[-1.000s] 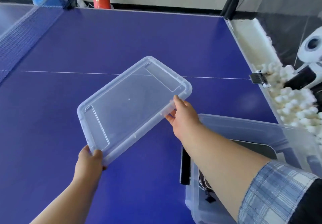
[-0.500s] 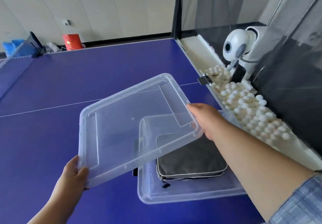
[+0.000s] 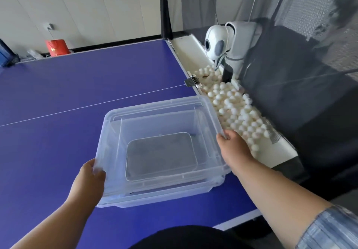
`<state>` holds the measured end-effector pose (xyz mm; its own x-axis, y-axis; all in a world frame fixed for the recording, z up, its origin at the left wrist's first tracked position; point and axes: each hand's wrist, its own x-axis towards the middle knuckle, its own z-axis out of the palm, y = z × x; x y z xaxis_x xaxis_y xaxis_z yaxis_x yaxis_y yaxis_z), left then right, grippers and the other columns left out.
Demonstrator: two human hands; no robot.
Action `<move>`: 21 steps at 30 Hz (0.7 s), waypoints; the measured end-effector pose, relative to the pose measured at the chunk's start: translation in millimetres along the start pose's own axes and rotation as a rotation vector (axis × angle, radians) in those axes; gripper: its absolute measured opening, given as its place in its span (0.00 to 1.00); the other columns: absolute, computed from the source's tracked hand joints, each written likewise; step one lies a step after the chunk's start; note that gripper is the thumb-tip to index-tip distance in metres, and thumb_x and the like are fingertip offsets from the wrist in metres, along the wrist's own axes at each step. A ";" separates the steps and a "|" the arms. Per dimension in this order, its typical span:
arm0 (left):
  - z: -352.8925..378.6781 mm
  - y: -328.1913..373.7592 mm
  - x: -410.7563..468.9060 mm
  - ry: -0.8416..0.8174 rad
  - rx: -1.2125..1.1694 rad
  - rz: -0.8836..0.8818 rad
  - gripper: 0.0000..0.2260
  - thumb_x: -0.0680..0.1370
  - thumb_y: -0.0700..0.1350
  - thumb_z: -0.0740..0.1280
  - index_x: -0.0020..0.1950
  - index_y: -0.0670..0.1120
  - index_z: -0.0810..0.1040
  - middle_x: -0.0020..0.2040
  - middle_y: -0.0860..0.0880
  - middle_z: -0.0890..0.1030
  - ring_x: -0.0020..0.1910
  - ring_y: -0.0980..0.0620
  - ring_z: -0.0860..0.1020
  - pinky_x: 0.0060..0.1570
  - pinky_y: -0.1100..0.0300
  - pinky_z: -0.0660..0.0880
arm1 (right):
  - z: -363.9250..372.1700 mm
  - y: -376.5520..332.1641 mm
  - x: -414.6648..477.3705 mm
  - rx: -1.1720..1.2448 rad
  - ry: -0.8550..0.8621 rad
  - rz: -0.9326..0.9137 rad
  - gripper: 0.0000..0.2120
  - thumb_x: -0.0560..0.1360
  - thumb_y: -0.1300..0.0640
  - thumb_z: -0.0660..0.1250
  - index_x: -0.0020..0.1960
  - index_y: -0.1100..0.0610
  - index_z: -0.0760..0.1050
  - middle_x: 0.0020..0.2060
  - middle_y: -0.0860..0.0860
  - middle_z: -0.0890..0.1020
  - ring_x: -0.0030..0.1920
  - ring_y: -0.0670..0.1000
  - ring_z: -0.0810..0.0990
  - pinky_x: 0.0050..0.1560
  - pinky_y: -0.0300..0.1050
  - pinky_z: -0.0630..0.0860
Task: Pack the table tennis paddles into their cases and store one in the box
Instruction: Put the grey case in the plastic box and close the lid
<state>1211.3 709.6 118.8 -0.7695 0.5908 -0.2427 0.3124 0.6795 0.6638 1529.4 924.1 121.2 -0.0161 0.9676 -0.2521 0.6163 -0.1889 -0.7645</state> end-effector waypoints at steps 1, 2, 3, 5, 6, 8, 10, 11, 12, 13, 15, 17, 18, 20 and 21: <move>5.1 2.9 -1.4 0.017 0.019 -0.012 0.11 0.73 0.37 0.56 0.46 0.47 0.76 0.31 0.47 0.75 0.28 0.46 0.69 0.29 0.56 0.67 | 0.0 4.3 1.2 0.001 -0.001 0.005 0.22 0.79 0.45 0.61 0.72 0.49 0.71 0.65 0.49 0.78 0.35 0.38 0.71 0.34 0.40 0.71; 8.9 5.6 -2.6 0.032 0.050 -0.026 0.11 0.73 0.36 0.56 0.46 0.47 0.76 0.34 0.44 0.77 0.29 0.44 0.70 0.30 0.53 0.69 | 1.0 8.3 2.0 0.005 -0.008 0.003 0.22 0.79 0.46 0.61 0.71 0.50 0.72 0.64 0.49 0.79 0.36 0.40 0.73 0.37 0.42 0.74; 11.6 7.9 -3.4 0.049 0.084 -0.046 0.12 0.74 0.34 0.56 0.47 0.46 0.76 0.37 0.41 0.78 0.31 0.42 0.71 0.32 0.50 0.71 | 3.0 11.7 2.4 0.015 -0.019 0.000 0.21 0.79 0.47 0.62 0.70 0.50 0.73 0.62 0.49 0.80 0.37 0.43 0.75 0.41 0.44 0.78; 14.2 9.1 -2.2 0.091 0.188 -0.081 0.13 0.76 0.33 0.57 0.56 0.41 0.76 0.45 0.38 0.79 0.38 0.39 0.74 0.41 0.44 0.75 | 10.2 19.5 1.9 0.035 -0.046 -0.012 0.19 0.79 0.49 0.63 0.68 0.52 0.75 0.60 0.50 0.82 0.45 0.49 0.80 0.49 0.47 0.80; 14.4 8.6 -0.8 0.115 0.251 -0.107 0.15 0.76 0.33 0.57 0.59 0.42 0.76 0.48 0.37 0.78 0.43 0.37 0.74 0.47 0.42 0.75 | 14.8 23.6 1.5 0.043 -0.061 -0.017 0.19 0.78 0.49 0.64 0.67 0.53 0.76 0.61 0.51 0.81 0.52 0.51 0.81 0.52 0.47 0.79; 14.6 9.1 0.7 0.142 0.328 -0.183 0.20 0.75 0.35 0.57 0.64 0.47 0.76 0.56 0.36 0.74 0.52 0.33 0.72 0.54 0.41 0.73 | 22.0 29.9 0.5 0.056 -0.087 -0.010 0.20 0.79 0.50 0.64 0.69 0.55 0.74 0.65 0.53 0.79 0.61 0.54 0.79 0.55 0.44 0.75; 16.8 11.0 0.2 0.135 0.367 -0.227 0.22 0.76 0.36 0.56 0.67 0.50 0.75 0.62 0.36 0.70 0.56 0.31 0.70 0.56 0.41 0.72 | 26.9 34.6 0.7 0.057 -0.115 0.008 0.22 0.80 0.50 0.62 0.72 0.55 0.71 0.68 0.53 0.77 0.65 0.55 0.77 0.57 0.44 0.73; 19.3 11.7 0.0 0.129 0.390 -0.232 0.23 0.76 0.36 0.56 0.68 0.50 0.74 0.63 0.35 0.69 0.58 0.31 0.69 0.58 0.40 0.72 | 28.3 36.0 1.0 0.053 -0.130 0.020 0.22 0.80 0.50 0.61 0.73 0.54 0.70 0.69 0.53 0.75 0.66 0.55 0.76 0.57 0.44 0.72; 21.8 12.0 0.8 0.130 0.409 -0.240 0.23 0.76 0.36 0.56 0.69 0.49 0.74 0.63 0.35 0.69 0.59 0.31 0.69 0.59 0.40 0.71 | 29.3 36.9 1.3 0.047 -0.140 0.029 0.22 0.81 0.50 0.61 0.74 0.54 0.69 0.70 0.53 0.74 0.67 0.55 0.75 0.58 0.44 0.71; 24.6 12.6 1.6 0.137 0.422 -0.254 0.23 0.76 0.36 0.56 0.70 0.49 0.73 0.64 0.35 0.69 0.60 0.31 0.68 0.60 0.39 0.71 | 30.1 36.8 1.3 0.041 -0.146 0.034 0.23 0.81 0.49 0.60 0.75 0.53 0.68 0.71 0.53 0.74 0.68 0.56 0.74 0.58 0.45 0.70; 29.6 13.3 4.0 0.154 0.453 -0.290 0.23 0.76 0.37 0.57 0.71 0.48 0.72 0.65 0.36 0.69 0.63 0.32 0.67 0.60 0.39 0.70 | 31.7 36.3 1.5 0.032 -0.143 0.028 0.23 0.82 0.49 0.59 0.75 0.53 0.67 0.72 0.53 0.73 0.69 0.56 0.73 0.61 0.46 0.70; 33.1 14.4 5.3 0.155 0.489 -0.314 0.23 0.76 0.38 0.59 0.70 0.47 0.72 0.65 0.36 0.70 0.63 0.34 0.68 0.61 0.41 0.70 | 33.4 37.2 2.6 0.016 -0.127 0.001 0.23 0.82 0.50 0.58 0.76 0.54 0.67 0.71 0.54 0.73 0.70 0.57 0.73 0.63 0.48 0.71; 34.2 15.6 4.5 0.155 0.498 -0.319 0.22 0.76 0.38 0.59 0.70 0.47 0.72 0.65 0.37 0.70 0.64 0.34 0.68 0.62 0.41 0.70 | 33.6 37.9 3.1 0.004 -0.121 -0.011 0.23 0.83 0.50 0.58 0.76 0.54 0.67 0.71 0.54 0.73 0.69 0.57 0.73 0.63 0.49 0.71; 34.5 19.1 0.6 0.168 0.493 -0.329 0.22 0.76 0.39 0.59 0.70 0.47 0.71 0.66 0.38 0.70 0.64 0.36 0.68 0.62 0.42 0.69 | 35.0 39.4 3.3 -0.021 -0.120 -0.033 0.23 0.83 0.50 0.58 0.76 0.54 0.66 0.71 0.55 0.73 0.69 0.59 0.73 0.62 0.52 0.72; 34.8 20.8 -1.6 0.175 0.488 -0.332 0.22 0.76 0.39 0.59 0.70 0.47 0.71 0.66 0.39 0.70 0.64 0.36 0.68 0.62 0.42 0.70 | 35.8 40.7 3.1 -0.037 -0.122 -0.046 0.23 0.83 0.50 0.57 0.76 0.54 0.66 0.71 0.55 0.73 0.69 0.59 0.73 0.62 0.52 0.72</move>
<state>1238.5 737.9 108.4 -0.9366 0.2613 -0.2335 0.2274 0.9602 0.1624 1526.2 913.4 68.1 -0.1392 0.9470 -0.2895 0.6410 -0.1367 -0.7553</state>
